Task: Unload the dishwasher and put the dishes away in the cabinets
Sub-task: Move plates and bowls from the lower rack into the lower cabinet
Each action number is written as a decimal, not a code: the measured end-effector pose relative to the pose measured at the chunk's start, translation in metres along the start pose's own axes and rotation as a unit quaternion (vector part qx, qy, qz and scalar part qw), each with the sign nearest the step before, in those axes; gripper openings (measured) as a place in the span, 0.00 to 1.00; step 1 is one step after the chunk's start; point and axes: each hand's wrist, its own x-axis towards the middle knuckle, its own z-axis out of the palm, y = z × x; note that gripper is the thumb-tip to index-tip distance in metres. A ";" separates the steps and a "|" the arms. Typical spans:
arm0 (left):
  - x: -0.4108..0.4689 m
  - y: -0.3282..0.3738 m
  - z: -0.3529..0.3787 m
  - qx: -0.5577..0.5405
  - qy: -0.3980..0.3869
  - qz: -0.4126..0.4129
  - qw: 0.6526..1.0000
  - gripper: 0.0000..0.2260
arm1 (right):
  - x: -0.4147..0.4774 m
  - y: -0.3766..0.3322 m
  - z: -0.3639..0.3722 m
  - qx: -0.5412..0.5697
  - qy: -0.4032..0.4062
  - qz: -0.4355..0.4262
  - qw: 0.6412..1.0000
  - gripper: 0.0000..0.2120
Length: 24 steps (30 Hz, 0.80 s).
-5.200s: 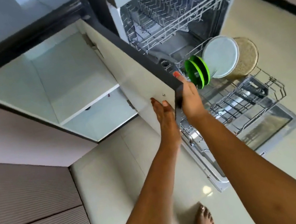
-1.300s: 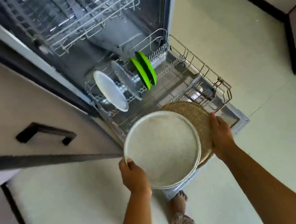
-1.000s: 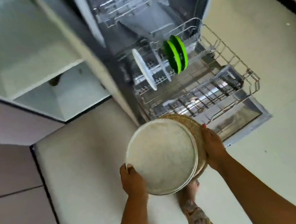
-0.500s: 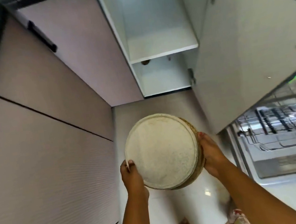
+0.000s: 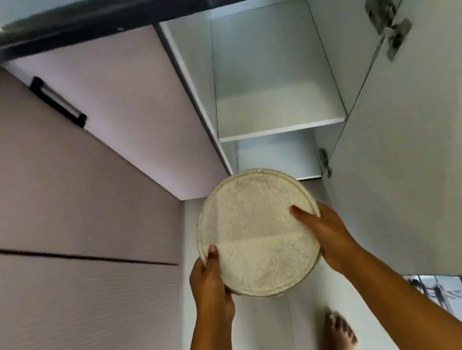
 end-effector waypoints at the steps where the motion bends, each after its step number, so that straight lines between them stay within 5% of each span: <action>1: 0.007 0.008 0.018 -0.012 0.005 0.010 1.000 0.09 | 0.013 -0.012 -0.002 0.015 -0.007 -0.006 1.000 0.20; 6: 0.026 0.050 0.102 -0.064 0.024 0.071 0.995 0.12 | 0.046 -0.095 -0.006 0.120 0.031 -0.083 0.989 0.18; 12: 0.044 0.067 0.166 -0.104 -0.009 0.100 0.990 0.12 | 0.079 -0.176 0.005 0.205 0.135 -0.300 0.922 0.11; 15: 0.050 0.065 0.182 -0.108 -0.045 0.119 0.986 0.15 | 0.120 -0.190 0.014 -0.035 0.175 -0.444 0.878 0.18; 18: 0.059 0.065 0.191 -0.101 -0.079 0.138 0.982 0.16 | 0.173 -0.186 0.014 -0.307 0.190 -0.502 0.786 0.23; 22: 0.071 0.067 0.204 -0.090 -0.067 0.149 0.982 0.15 | 0.209 -0.171 0.008 -0.597 0.138 -0.473 0.634 0.29; 24: 0.074 0.066 0.206 -0.084 -0.054 0.152 0.983 0.15 | 0.222 -0.164 0.005 -0.655 0.122 -0.439 0.602 0.30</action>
